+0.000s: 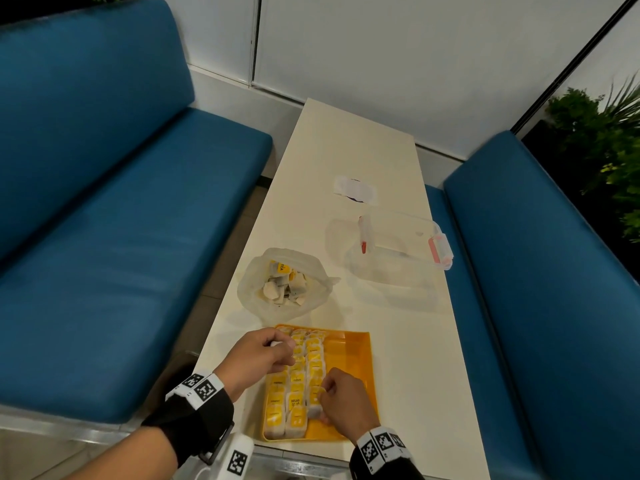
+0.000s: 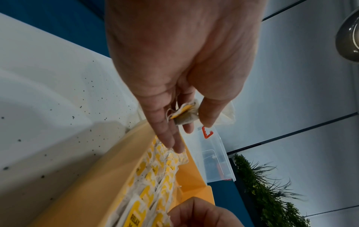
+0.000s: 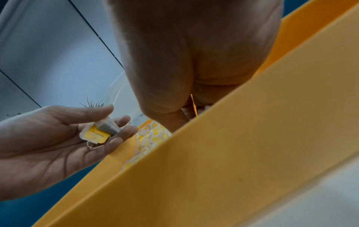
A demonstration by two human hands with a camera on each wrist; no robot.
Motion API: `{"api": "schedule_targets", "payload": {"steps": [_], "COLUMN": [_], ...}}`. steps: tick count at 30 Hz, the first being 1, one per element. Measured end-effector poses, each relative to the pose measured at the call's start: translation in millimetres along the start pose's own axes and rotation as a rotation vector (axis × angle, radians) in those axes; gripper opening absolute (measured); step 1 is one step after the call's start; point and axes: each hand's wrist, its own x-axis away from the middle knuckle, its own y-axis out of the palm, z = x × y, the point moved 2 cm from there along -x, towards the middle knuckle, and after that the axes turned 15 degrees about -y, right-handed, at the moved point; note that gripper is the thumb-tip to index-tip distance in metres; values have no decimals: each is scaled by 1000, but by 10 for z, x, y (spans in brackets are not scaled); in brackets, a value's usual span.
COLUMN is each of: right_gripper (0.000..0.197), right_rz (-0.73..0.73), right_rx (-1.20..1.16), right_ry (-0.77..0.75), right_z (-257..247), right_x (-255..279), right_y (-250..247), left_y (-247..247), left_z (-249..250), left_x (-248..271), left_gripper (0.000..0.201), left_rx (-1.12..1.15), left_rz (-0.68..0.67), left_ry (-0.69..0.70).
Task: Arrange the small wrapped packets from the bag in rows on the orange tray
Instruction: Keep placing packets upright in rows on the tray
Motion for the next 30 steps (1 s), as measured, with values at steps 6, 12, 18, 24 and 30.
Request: {"api": "schedule_targets", "payload": {"steps": [6, 12, 18, 24, 30], "right_gripper": [13, 12, 19, 16, 15], "right_rz": [91, 69, -74, 76, 110], "right_rx": [56, -299, -619, -725, -364], "right_ry": [-94, -204, -102, -73, -168], "right_z": [-180, -709, -899, -899, -887], "right_x": [-7, -26, -71, -119, -62], "right_y": [-178, -347, -240, -274, -457], "left_y": [7, 89, 150, 127, 4], "left_z": [28, 98, 162, 103, 79], "left_x": [39, 104, 173, 154, 94], "left_gripper": [26, 32, 36, 37, 42], "left_rx": [182, 411, 463, 478, 206], "left_rz": [-91, -215, -282, -327, -180], "left_ry": [-96, -154, -108, -96, 106]}}
